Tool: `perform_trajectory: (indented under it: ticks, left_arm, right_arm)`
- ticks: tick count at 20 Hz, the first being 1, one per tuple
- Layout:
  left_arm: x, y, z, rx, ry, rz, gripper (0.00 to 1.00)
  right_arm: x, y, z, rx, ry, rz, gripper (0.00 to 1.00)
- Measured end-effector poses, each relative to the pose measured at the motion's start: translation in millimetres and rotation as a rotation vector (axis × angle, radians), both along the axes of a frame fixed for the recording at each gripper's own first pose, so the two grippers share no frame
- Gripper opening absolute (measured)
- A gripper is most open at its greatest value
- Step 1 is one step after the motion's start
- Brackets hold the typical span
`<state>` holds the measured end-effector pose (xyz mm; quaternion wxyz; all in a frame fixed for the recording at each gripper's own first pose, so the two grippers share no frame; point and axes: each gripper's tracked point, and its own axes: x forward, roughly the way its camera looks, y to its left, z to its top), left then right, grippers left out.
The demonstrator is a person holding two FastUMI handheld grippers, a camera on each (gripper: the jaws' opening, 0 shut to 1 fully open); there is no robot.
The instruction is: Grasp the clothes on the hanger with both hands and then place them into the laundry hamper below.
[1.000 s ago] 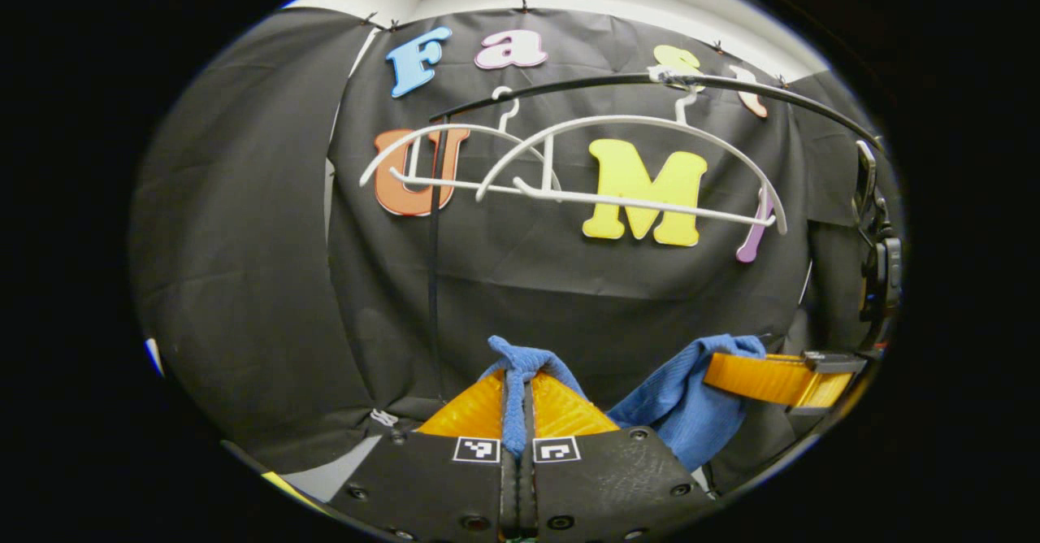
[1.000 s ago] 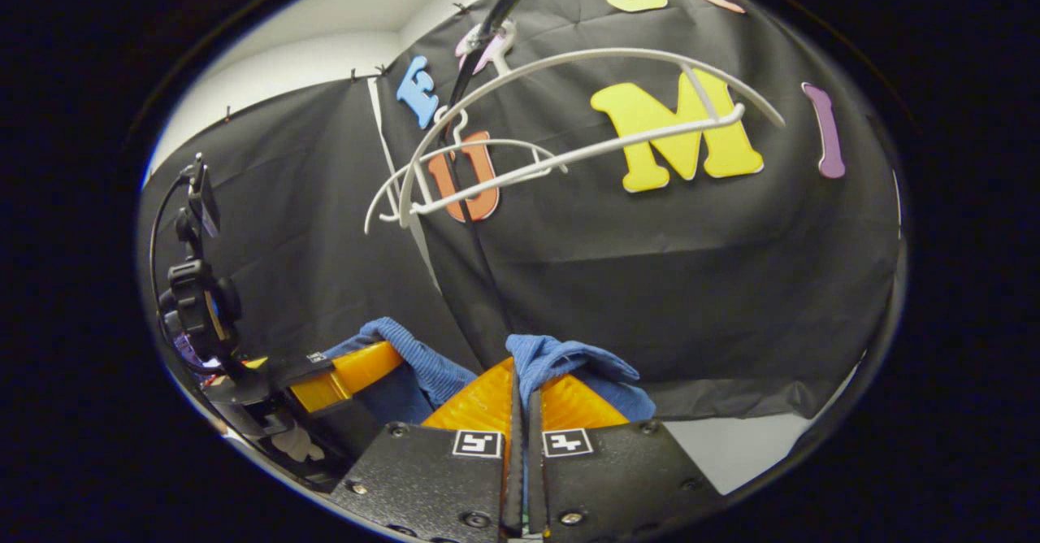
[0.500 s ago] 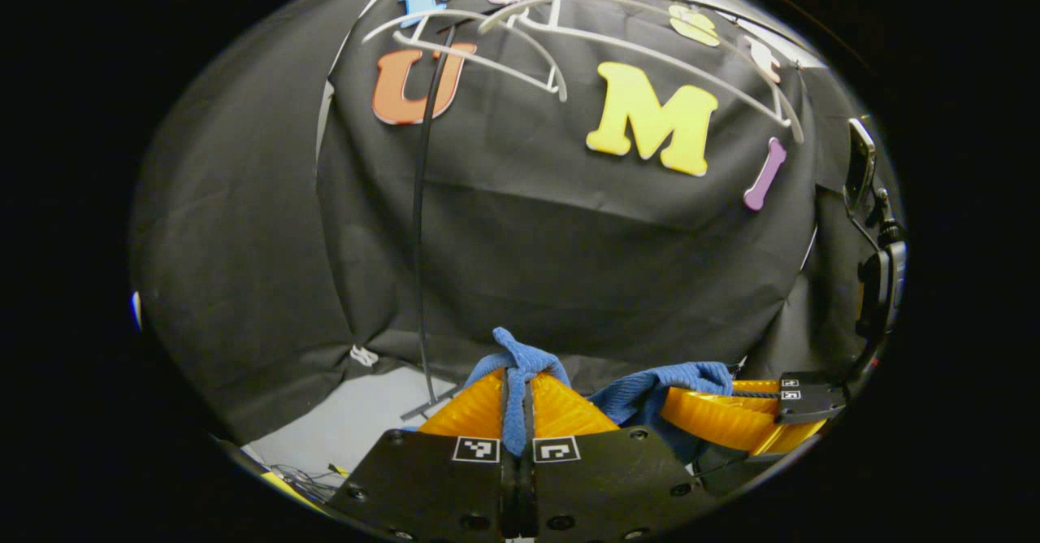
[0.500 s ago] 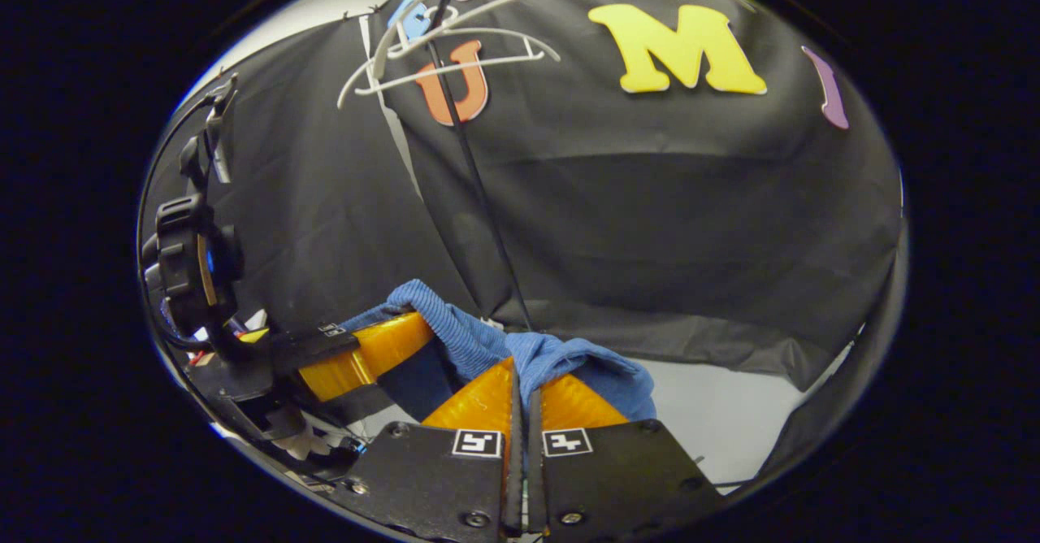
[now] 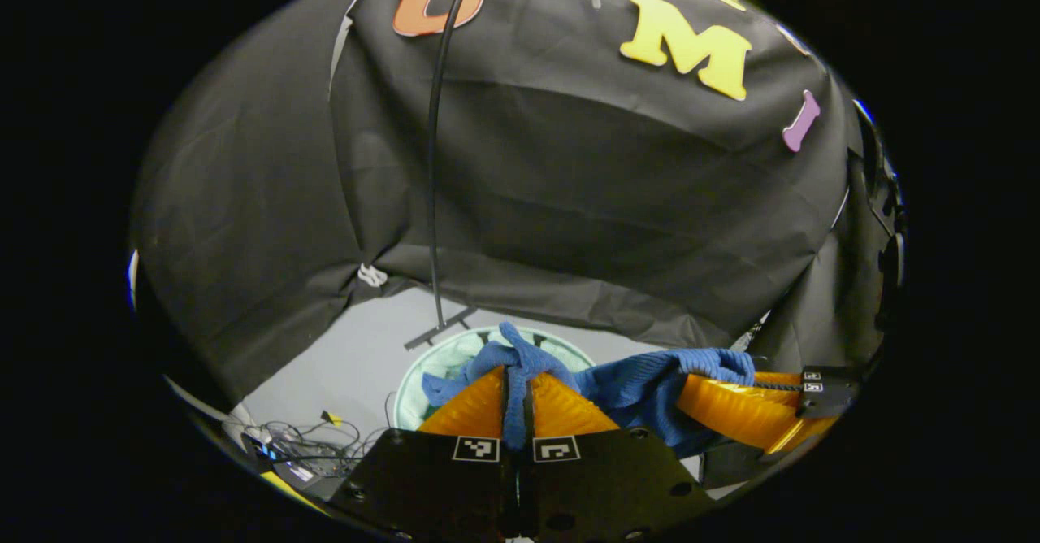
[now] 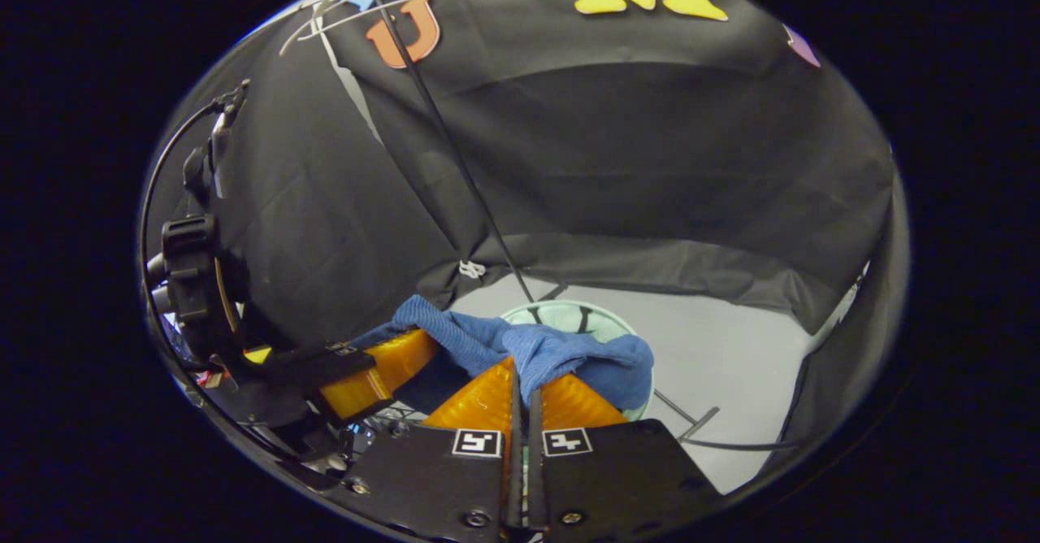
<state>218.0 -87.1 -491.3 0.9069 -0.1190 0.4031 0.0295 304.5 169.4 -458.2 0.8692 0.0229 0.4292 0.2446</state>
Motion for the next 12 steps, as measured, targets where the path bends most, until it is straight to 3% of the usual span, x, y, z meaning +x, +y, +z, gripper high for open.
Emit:
perform_trajectory:
  ticks: [2,9,12]
  left_arm:
    - [-9,0,-17,-0.003,0.044,0.011,0.01]
    - [-16,14,-33,0.053,0.103,0.013,0.03]
    - [-6,20,-29,0.074,0.066,0.012,0.18]
  right_arm:
    - [-4,1,-12,-0.019,0.02,0.008,0.05]
    - [-6,-1,-38,-0.071,0.068,-0.034,0.06]
    - [-5,-2,-41,-0.078,0.077,-0.051,0.06]
